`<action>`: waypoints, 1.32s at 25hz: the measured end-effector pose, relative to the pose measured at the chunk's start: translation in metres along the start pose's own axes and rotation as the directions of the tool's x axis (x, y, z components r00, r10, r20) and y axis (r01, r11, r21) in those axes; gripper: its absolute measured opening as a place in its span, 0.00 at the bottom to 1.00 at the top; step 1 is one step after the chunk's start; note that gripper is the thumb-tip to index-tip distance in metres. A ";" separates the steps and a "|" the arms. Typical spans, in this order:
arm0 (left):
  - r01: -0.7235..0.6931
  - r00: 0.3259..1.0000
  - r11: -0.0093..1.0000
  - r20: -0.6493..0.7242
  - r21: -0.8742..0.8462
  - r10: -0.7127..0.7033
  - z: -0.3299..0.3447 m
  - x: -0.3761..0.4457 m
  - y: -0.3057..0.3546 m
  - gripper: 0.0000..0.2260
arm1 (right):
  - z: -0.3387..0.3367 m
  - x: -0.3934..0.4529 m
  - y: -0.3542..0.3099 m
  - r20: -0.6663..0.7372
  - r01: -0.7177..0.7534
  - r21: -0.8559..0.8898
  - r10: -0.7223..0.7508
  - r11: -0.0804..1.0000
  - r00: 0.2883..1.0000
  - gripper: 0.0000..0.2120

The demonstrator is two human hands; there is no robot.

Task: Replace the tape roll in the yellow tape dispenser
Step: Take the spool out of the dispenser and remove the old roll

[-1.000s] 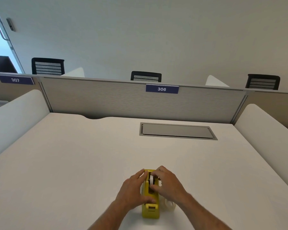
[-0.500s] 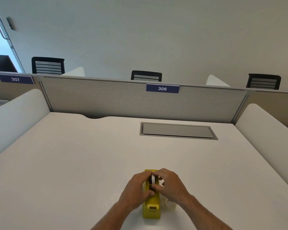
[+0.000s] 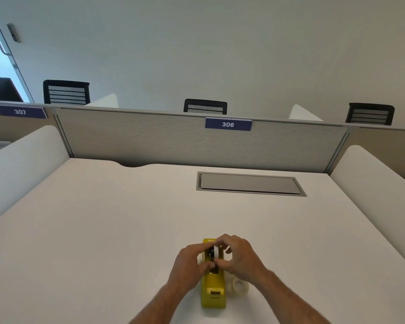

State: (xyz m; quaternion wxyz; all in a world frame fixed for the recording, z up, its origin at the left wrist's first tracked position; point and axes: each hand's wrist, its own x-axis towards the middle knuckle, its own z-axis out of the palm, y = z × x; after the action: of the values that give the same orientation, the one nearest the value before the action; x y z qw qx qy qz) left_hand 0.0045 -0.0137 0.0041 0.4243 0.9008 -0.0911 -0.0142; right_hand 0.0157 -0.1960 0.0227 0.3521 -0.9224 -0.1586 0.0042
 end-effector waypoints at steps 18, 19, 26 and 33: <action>0.000 1.000 0.853 -0.008 -0.522 -0.006 -0.007 -0.039 0.031 0.18 | -0.019 -0.029 -0.032 -0.043 -0.159 0.603 0.230 0.782 0.972 0.19; 0.012 1.000 0.850 -0.005 -0.526 -0.017 -0.008 -0.040 0.033 0.17 | -0.020 -0.030 -0.034 -0.039 -0.154 0.619 0.226 0.770 0.973 0.19; 0.112 0.994 0.804 0.052 -0.583 -0.100 -0.013 -0.039 0.037 0.19 | -0.026 -0.033 -0.034 -0.019 -0.167 0.722 0.259 0.672 0.966 0.12; 0.136 0.988 0.818 0.140 -0.559 -0.068 -0.015 -0.037 0.041 0.20 | -0.023 -0.036 -0.042 -0.133 -0.096 0.570 0.207 0.816 0.969 0.10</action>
State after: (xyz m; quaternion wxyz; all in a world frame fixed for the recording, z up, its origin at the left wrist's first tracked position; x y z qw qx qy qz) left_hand -0.0370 -0.0215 0.0435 0.6652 0.7355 -0.0584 -0.1144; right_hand -0.0278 -0.1926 0.0635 0.6184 -0.7847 -0.0421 -0.0092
